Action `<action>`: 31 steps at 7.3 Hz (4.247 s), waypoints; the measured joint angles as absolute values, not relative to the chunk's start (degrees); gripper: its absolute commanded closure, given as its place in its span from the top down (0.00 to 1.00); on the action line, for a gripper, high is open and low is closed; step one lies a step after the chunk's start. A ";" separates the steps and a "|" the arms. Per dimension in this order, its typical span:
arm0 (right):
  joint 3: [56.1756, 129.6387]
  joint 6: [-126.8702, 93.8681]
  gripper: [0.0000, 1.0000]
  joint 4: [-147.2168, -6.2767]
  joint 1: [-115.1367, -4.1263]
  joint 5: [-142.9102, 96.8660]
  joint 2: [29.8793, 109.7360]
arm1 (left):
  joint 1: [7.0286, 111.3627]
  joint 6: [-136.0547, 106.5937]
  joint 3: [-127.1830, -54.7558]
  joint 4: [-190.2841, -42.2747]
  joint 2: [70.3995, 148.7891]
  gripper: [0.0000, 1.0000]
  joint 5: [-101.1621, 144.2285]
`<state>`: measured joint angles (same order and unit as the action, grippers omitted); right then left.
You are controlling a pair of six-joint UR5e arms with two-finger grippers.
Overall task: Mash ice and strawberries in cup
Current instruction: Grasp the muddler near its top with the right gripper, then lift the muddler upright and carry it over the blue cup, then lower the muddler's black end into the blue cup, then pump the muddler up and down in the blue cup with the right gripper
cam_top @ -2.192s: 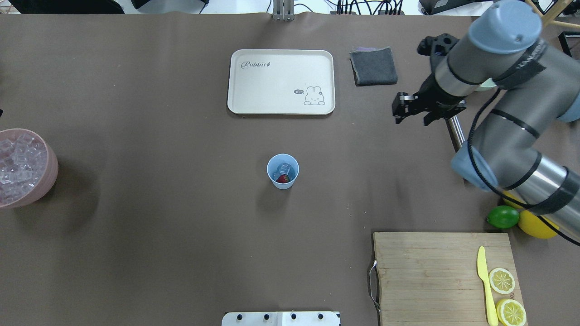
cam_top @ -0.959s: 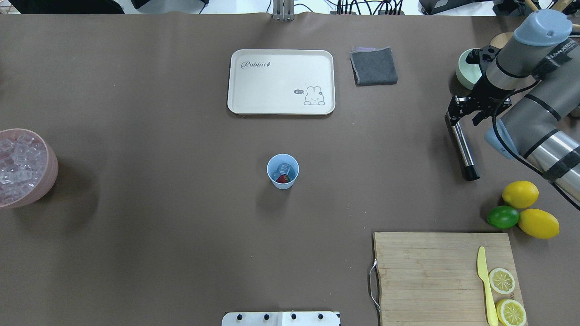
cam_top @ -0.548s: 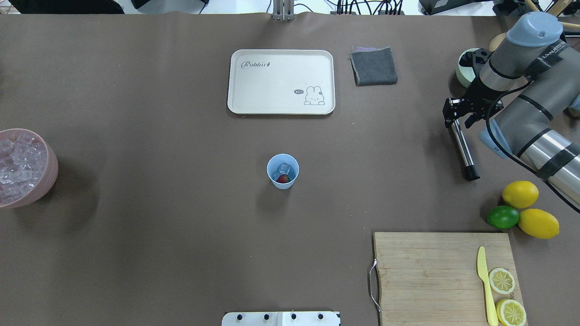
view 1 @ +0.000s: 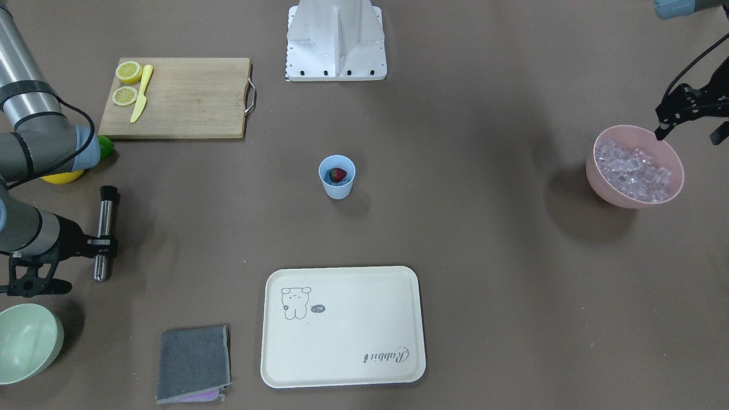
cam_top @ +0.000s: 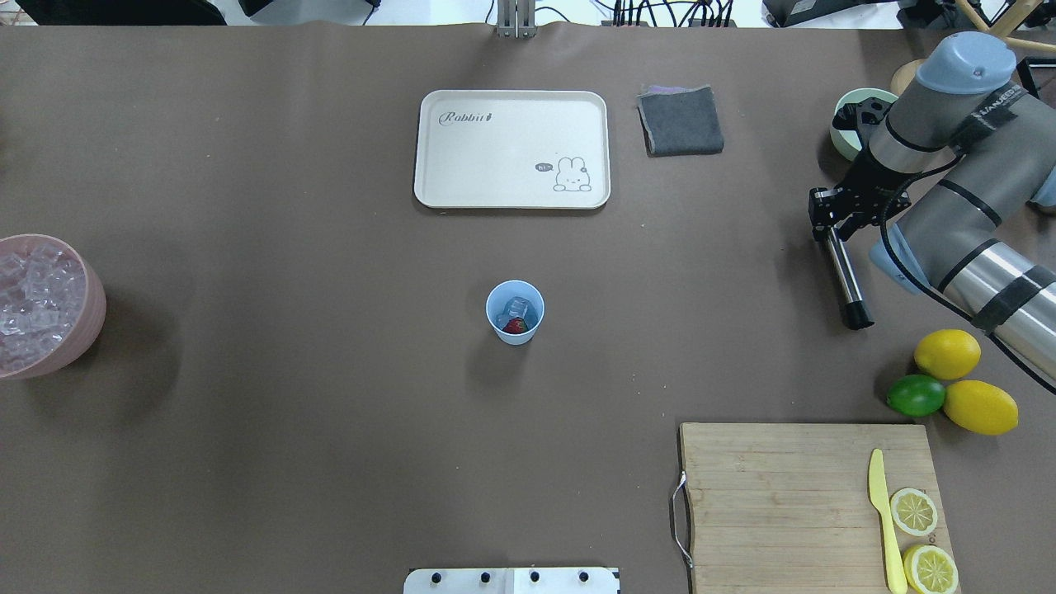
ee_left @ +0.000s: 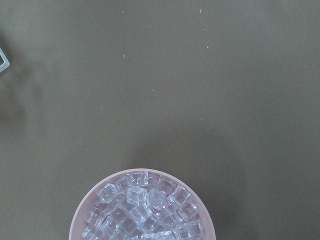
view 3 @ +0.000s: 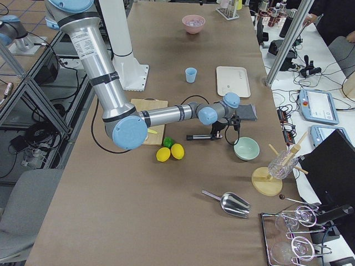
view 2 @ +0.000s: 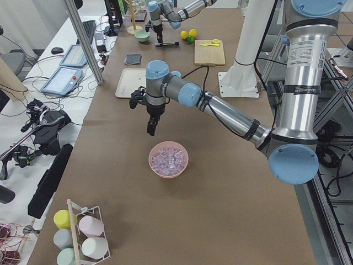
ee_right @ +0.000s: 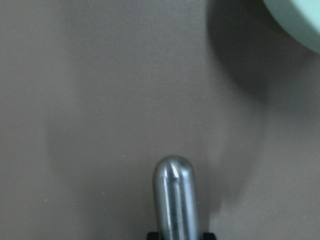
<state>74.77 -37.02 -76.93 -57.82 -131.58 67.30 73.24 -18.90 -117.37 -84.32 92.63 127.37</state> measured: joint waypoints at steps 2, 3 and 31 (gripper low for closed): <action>74.96 -36.83 0.00 -76.89 -57.93 -131.62 67.30 | 73.29 -18.90 -117.74 -84.28 92.67 0.98 127.43; 76.69 -36.79 0.00 -76.82 -58.19 -131.51 67.04 | 73.30 -18.90 -117.66 -84.24 92.81 0.98 127.46; 91.91 -46.20 0.00 -17.58 -15.52 -51.83 63.07 | 73.30 -19.78 -116.28 -83.56 93.41 0.98 132.13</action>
